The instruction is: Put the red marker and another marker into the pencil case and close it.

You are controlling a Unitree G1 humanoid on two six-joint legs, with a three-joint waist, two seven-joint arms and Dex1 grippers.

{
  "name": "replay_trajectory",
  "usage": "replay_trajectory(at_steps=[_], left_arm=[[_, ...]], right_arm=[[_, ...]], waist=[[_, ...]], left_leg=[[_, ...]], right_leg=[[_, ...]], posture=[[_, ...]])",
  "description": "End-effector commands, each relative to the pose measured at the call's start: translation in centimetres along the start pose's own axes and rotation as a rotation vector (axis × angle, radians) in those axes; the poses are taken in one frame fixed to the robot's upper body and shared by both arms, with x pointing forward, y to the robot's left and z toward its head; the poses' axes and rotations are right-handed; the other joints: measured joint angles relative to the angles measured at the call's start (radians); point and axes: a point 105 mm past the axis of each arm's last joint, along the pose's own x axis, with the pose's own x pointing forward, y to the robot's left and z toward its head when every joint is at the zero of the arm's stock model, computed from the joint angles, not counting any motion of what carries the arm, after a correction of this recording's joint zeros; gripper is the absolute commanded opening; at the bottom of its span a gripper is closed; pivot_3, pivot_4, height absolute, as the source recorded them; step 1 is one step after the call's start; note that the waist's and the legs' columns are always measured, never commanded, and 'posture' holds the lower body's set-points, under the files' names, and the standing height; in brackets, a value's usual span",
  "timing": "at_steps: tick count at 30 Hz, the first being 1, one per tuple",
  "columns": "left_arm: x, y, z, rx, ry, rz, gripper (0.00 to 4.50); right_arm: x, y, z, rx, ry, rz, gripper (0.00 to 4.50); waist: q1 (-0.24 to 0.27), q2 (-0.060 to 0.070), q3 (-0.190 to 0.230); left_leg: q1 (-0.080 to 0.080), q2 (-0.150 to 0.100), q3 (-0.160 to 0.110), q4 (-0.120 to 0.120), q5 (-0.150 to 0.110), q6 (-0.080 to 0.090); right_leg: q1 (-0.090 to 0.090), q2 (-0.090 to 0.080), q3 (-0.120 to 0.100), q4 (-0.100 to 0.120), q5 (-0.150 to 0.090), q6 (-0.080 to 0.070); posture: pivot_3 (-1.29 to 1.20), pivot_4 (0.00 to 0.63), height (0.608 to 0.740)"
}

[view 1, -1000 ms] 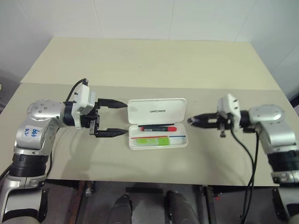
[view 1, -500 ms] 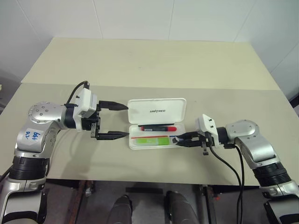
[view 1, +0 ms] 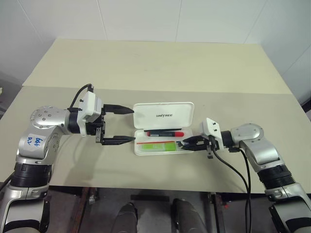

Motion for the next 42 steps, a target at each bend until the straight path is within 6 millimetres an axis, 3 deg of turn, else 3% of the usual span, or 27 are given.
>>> replay_trajectory(at_steps=[1,7,8,15,18,26,30,40,42], left_arm=[[0.0,-0.2,0.8,0.042,-0.013,0.001,4.5],[0.0,-0.1,0.7,0.044,-0.009,0.007,4.5],[0.0,-0.1,0.7,0.043,-0.009,0.008,4.5],[-0.4,-0.1,0.5,0.032,-0.006,0.028,4.5],[-0.7,0.0,0.3,0.028,-0.007,0.046,4.5],[-2.0,0.4,-0.9,-0.014,-0.018,0.12,4.5],[-2.5,0.6,-1.3,-0.021,-0.032,0.146,3.55],[-2.4,0.5,-1.9,-0.037,-0.042,0.15,0.17],[-2.3,0.5,-1.9,-0.037,-0.043,0.152,0.03]], right_arm=[[0.2,-0.4,1.0,-0.047,-0.02,-0.01,2.12],[-0.2,-0.9,5.1,-0.102,-0.147,-0.005,4.34],[-0.4,-0.8,5.9,-0.118,-0.163,-0.004,4.47],[-2.6,0.3,9.2,-0.176,-0.245,-0.048,4.47],[-4.0,1.0,8.9,-0.162,-0.244,-0.09,4.47],[-9.7,0.6,5.4,-0.121,-0.124,-0.337,4.47],[-11.0,0.1,4.7,-0.126,-0.098,-0.406,4.5],[-11.1,-0.5,4.8,-0.133,-0.114,-0.451,4.5],[-11.1,-0.6,4.8,-0.134,-0.114,-0.454,4.5]], waist=[[0.0,0.0,0.0],[-0.002,0.0,0.0],[-0.001,0.0,0.0],[0.003,0.0,0.0],[0.007,0.0,0.0],[-0.001,0.0,0.0],[-0.001,0.0,0.0],[0.003,0.0,0.0],[0.003,0.0,0.0]], left_leg=[[0.0,0.0,0.0,0.0,0.0,0.0],[0.0,0.0,0.0,0.0,0.0,0.0],[0.0,0.0,0.0,0.0,0.0,0.0],[0.0,0.0,0.0,-0.001,0.0,0.0],[-0.001,0.0,-0.001,-0.002,-0.001,0.001],[-0.001,0.0,0.0,-0.002,-0.001,0.001],[0.0,0.0,0.001,-0.002,-0.001,0.001],[0.0,0.0,0.001,-0.002,-0.001,0.001],[0.0,0.0,0.001,-0.002,-0.001,0.001]], right_leg=[[0.0,0.0,0.0,0.0,0.0,0.0],[0.0,0.0,0.0,0.0,0.0,0.0],[0.0,0.0,0.0,0.0,0.0,0.0],[0.0,0.0,0.0,-0.001,0.0,0.0],[0.0,0.0,-0.001,-0.003,0.0,0.0],[0.0,0.0,-0.001,-0.003,0.0,0.0],[0.0,0.0,-0.001,-0.003,-0.001,-0.001],[0.0,0.0,-0.001,-0.003,-0.001,-0.001],[0.0,0.0,-0.001,-0.003,-0.001,-0.001]], posture=[[0.0,0.15,0.74],[0.0,0.15,0.74],[0.0,0.15,0.74],[0.0,0.15,0.74],[0.0,0.15,0.74],[0.0,0.15,0.74],[0.0,0.15,0.74],[0.0,0.15,0.74],[0.0,0.15,0.74]])
